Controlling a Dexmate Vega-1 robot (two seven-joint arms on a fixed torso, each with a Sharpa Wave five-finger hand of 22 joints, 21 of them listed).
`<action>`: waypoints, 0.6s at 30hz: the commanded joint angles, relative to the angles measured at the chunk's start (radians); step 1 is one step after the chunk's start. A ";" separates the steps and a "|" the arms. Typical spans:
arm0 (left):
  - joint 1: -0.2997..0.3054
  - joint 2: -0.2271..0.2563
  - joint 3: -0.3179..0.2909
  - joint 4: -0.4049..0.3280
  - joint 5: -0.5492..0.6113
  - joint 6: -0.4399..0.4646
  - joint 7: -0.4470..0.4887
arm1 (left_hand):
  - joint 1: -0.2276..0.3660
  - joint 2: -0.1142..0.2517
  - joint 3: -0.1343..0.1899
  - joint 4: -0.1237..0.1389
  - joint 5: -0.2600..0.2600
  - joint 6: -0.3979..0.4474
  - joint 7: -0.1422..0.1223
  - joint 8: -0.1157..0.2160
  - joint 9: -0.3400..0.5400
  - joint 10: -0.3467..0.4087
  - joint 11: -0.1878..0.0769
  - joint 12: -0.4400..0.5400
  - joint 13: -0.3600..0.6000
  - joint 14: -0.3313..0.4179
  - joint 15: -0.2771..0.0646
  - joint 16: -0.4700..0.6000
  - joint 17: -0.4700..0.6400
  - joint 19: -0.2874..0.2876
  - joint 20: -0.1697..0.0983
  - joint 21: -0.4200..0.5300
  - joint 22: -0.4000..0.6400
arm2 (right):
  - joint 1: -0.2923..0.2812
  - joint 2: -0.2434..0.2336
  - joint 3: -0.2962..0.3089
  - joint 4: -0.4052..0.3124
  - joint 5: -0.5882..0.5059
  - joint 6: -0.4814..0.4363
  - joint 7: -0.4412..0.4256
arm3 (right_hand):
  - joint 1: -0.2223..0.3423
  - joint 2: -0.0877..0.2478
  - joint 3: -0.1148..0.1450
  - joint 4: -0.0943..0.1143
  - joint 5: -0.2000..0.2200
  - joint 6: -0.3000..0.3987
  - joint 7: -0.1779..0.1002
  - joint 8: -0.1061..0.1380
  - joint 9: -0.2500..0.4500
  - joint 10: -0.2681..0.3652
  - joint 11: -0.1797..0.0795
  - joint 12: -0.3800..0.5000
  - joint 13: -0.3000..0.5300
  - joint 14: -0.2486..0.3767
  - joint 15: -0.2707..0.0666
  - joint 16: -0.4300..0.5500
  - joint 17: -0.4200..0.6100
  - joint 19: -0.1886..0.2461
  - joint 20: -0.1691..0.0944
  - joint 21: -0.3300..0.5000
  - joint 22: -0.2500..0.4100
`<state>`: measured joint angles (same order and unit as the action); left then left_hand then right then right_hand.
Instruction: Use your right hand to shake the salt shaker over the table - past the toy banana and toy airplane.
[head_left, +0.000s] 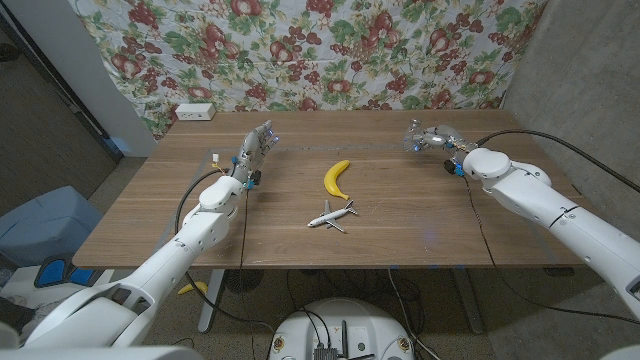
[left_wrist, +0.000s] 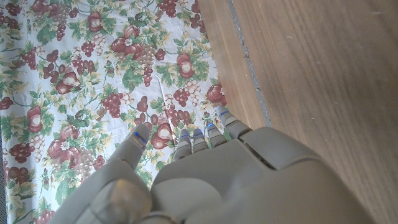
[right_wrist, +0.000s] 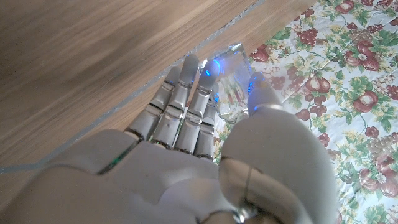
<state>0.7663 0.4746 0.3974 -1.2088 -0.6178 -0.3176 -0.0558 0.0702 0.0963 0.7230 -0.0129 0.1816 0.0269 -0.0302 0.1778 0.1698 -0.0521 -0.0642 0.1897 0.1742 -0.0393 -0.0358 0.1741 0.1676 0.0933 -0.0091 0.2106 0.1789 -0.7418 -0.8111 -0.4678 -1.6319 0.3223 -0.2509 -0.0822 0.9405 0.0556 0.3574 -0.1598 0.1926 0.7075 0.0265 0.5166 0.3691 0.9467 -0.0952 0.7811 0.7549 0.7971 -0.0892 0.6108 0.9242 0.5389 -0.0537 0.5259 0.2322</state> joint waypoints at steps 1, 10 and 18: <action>0.006 0.004 -0.002 -0.010 0.001 0.000 0.005 | -0.004 0.065 0.002 -0.002 0.004 0.008 -0.001 0.003 0.003 0.006 -0.002 0.002 0.004 0.000 -0.035 0.004 0.003 0.005 0.001 -0.003 0.004 | -0.020 0.008 0.011 -0.003 -0.004 0.024 -0.035 | 0.092 0.095 0.018 0.019 0.006 0.240 -0.054 0.005 0.005 0.027 -0.058 0.006 -0.001 0.014 -0.126 -0.004 0.006 -0.005 -0.044 0.013 0.001; 0.011 0.006 -0.003 -0.020 0.002 0.002 0.010 | -0.004 0.064 0.002 -0.003 0.004 0.009 -0.003 0.003 0.003 0.006 -0.003 0.002 0.004 -0.001 -0.035 0.004 0.003 0.006 0.001 -0.003 0.004 | -0.103 0.095 0.068 0.029 -0.025 0.184 -0.229 | 0.094 0.096 0.019 0.018 0.006 0.241 -0.053 0.005 0.005 0.027 -0.057 0.005 -0.004 0.017 -0.126 -0.014 0.014 -0.009 -0.044 0.022 -0.001; 0.010 0.005 -0.002 -0.021 0.003 0.003 0.010 | -0.004 0.064 0.002 -0.002 0.004 0.008 -0.002 0.003 0.003 0.005 -0.003 0.002 0.004 0.000 -0.035 0.004 0.003 0.005 0.002 -0.003 0.004 | -0.146 0.179 0.097 0.067 -0.084 0.304 -0.399 | 0.095 0.097 0.019 0.018 0.006 0.242 -0.054 0.001 0.001 0.029 -0.056 0.002 -0.011 0.021 -0.126 -0.021 0.021 -0.010 -0.046 0.031 -0.002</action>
<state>0.7747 0.4790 0.3957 -1.2248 -0.6173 -0.3177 -0.0483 0.0702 0.0963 0.7231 -0.0128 0.1816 0.0269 -0.0302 0.1778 0.1698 -0.0521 -0.0642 0.1897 0.1742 -0.0392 -0.0358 0.1742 0.1677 0.0933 -0.0091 0.2106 0.1789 -0.8262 -0.7278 -0.4124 -1.6059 0.2966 -0.1055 -0.2649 0.9405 0.0556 0.3574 -0.1598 0.1894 0.7075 0.0265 0.5143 0.3705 0.9467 -0.0952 0.7811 0.7432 0.8043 -0.0929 0.5913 0.9407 0.5334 -0.0481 0.5490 0.2274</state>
